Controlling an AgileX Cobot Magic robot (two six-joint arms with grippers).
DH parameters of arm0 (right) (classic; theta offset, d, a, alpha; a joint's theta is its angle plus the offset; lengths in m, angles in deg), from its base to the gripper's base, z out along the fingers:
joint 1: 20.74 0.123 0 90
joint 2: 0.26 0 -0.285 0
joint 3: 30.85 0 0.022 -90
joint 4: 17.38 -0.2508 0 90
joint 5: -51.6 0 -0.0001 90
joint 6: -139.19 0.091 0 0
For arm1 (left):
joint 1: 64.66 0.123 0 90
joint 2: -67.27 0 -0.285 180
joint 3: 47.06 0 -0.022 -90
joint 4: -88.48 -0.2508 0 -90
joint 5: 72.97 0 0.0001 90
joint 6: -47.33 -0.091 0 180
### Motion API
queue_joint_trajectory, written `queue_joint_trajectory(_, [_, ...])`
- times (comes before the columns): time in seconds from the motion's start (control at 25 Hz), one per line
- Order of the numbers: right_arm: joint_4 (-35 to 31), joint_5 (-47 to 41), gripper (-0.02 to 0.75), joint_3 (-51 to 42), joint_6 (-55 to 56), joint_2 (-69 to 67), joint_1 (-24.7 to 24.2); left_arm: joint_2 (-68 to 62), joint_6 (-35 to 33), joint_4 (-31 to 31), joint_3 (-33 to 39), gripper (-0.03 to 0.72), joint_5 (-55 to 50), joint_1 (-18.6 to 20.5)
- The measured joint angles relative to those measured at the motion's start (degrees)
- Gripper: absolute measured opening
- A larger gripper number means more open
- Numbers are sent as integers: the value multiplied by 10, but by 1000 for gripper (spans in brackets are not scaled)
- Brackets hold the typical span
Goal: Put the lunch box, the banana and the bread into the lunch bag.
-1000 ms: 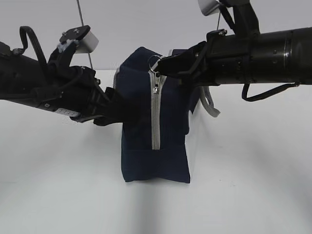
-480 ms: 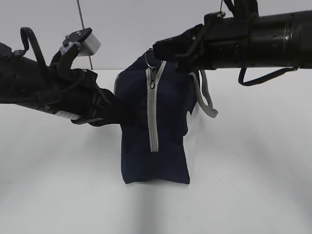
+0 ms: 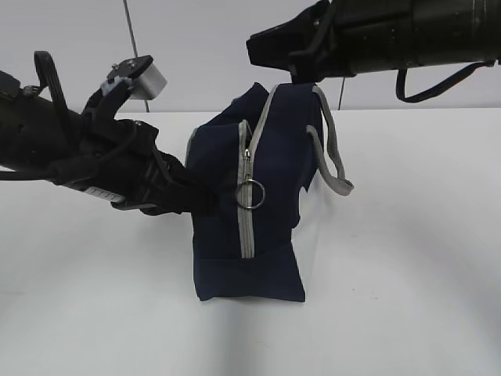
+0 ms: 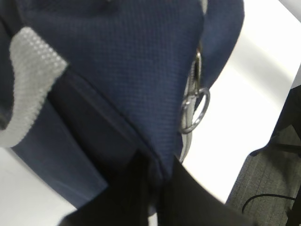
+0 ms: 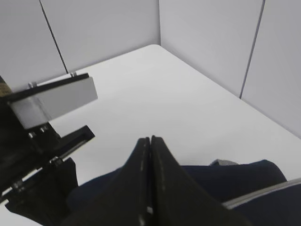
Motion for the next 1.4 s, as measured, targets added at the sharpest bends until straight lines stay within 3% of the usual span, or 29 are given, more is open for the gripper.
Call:
queue_joint_trajectory(0.24, [68,-7,-12,0,61,0,-1,0,0,-2,0,4,-5,0])
queue_joint_trajectory(0.36, [119,-31,74,0,116,0,-1,0,0,-1,0,36,-5,0])
queue_joint_trajectory(0.44, [154,-60,195,0,153,0,-1,0,0,4,0,114,-9,0])
queue_joint_trajectory(0.56, [197,-125,359,0,190,0,-1,0,0,13,0,303,-14,0])
queue_joint_trajectory(0.64, [215,-163,404,-8,197,0,-1,0,0,15,0,407,-16,0])
queue_joint_trajectory(0.76, [247,-187,426,-44,200,0,-1,0,0,15,0,459,-20,0])
queue_joint_trajectory(0.96, [261,-193,430,-118,175,0,-1,0,0,1,0,473,-27,0])
queue_joint_trajectory(1.4, [170,-114,431,-172,-1,-5,-1,0,26,-96,0,474,-49,0])
